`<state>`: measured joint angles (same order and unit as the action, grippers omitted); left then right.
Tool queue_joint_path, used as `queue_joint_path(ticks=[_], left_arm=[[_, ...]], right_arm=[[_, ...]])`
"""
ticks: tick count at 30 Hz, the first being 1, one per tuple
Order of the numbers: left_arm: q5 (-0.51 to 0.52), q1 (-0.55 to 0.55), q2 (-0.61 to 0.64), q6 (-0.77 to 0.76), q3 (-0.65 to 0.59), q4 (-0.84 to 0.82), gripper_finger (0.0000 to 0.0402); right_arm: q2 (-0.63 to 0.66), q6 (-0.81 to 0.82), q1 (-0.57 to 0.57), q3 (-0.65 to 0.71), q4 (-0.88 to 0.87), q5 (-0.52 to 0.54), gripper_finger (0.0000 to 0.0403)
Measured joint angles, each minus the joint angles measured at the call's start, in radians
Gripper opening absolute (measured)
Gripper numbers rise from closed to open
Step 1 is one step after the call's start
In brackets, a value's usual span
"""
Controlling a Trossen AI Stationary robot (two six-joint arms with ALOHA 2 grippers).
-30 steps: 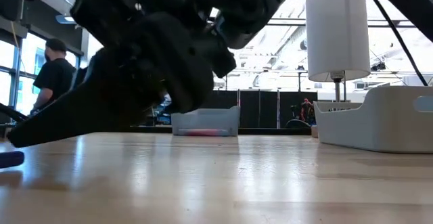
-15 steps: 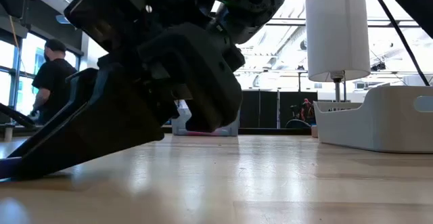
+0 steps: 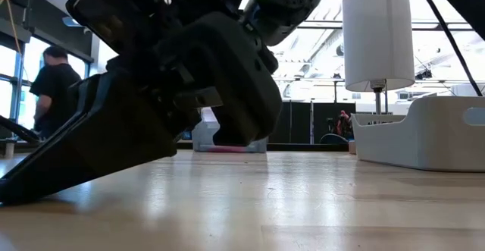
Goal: Pick & Place Markers
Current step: Put the blue marker pen into the gray bin
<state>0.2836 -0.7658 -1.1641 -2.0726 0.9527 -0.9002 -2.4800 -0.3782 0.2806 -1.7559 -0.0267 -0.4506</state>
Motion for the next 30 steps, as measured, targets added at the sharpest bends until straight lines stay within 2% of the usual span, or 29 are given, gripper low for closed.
queue_joint_path(ticks=[6,10,15,19,22,30], left_arm=[[0.001,0.0,0.0,0.051,0.0,0.008,0.0247],[0.008,0.0,0.0,0.105,0.0,0.01,0.0247],[0.011,0.0,0.0,0.173,0.0,0.01,0.0247],[0.013,0.0,0.0,0.221,0.0,0.012,0.0247],[0.021,0.0,0.002,0.26,0.0,0.013,0.0247],[0.024,0.0,0.003,0.354,0.0,0.018,0.0247]], right_arm=[[0.041,-0.004,0.002,0.002,-0.082,0.07,0.0036],[0.106,0.012,0.002,0.006,-0.218,0.137,0.0023],[0.214,0.019,-0.001,0.007,-0.429,0.288,0.0025],[0.289,0.091,0.007,0.007,-0.592,0.398,0.0033],[0.349,0.242,0.018,0.006,-0.723,0.485,0.0026],[0.495,0.973,0.029,0.005,-1.184,0.799,0.0031]])
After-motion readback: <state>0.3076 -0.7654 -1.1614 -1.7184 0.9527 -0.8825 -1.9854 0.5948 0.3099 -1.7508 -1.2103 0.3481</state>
